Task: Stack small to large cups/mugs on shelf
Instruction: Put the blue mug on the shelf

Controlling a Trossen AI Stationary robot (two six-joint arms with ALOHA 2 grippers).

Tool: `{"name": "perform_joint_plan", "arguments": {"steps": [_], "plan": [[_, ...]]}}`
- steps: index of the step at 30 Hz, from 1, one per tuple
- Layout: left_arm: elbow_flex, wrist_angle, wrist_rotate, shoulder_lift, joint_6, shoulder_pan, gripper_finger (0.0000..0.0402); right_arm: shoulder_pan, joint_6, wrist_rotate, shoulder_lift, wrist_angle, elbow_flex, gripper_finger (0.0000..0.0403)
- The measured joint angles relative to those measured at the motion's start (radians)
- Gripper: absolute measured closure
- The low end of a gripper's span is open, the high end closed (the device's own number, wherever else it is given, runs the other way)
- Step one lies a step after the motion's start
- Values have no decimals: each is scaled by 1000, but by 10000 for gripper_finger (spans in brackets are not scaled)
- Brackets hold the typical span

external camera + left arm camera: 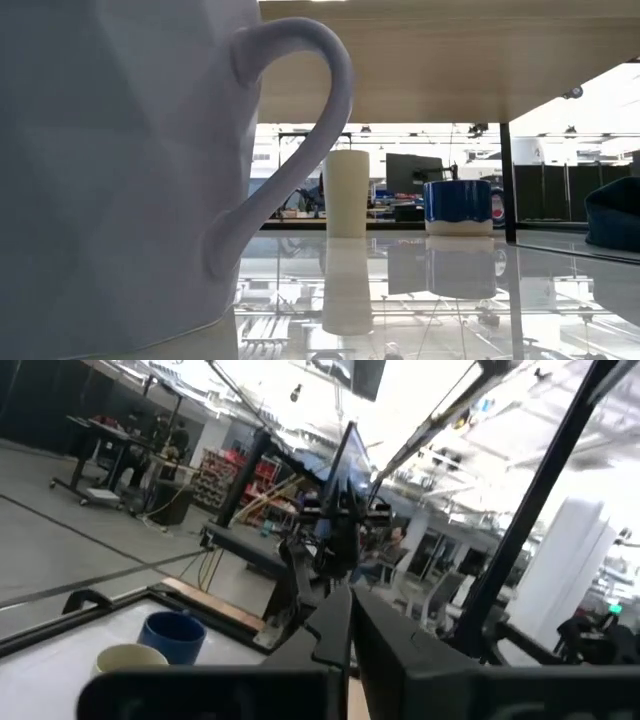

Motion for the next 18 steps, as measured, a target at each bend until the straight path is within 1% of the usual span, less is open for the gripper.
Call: {"name": "perform_joint_plan", "arguments": {"steps": [3,6,9,12,15,16,18], "plan": [[0,-38,-1,-45,0,0,402,0,-62,26,18,-7,45,334],[-2,-47,0,-80,-2,0,402,0,-30,91,33,-70,80,334],[-5,-51,2,-112,-2,0,402,-4,7,230,39,-155,107,331],[-25,-57,1,-146,-2,0,402,-3,43,445,66,-231,122,330],[-58,-62,1,-178,-20,0,402,-4,42,645,95,-239,127,333],[-70,-61,1,-191,-25,0,402,-3,36,694,105,-236,128,334],[-93,-58,-2,-216,-49,0,402,-3,45,735,120,-240,128,334]]}}
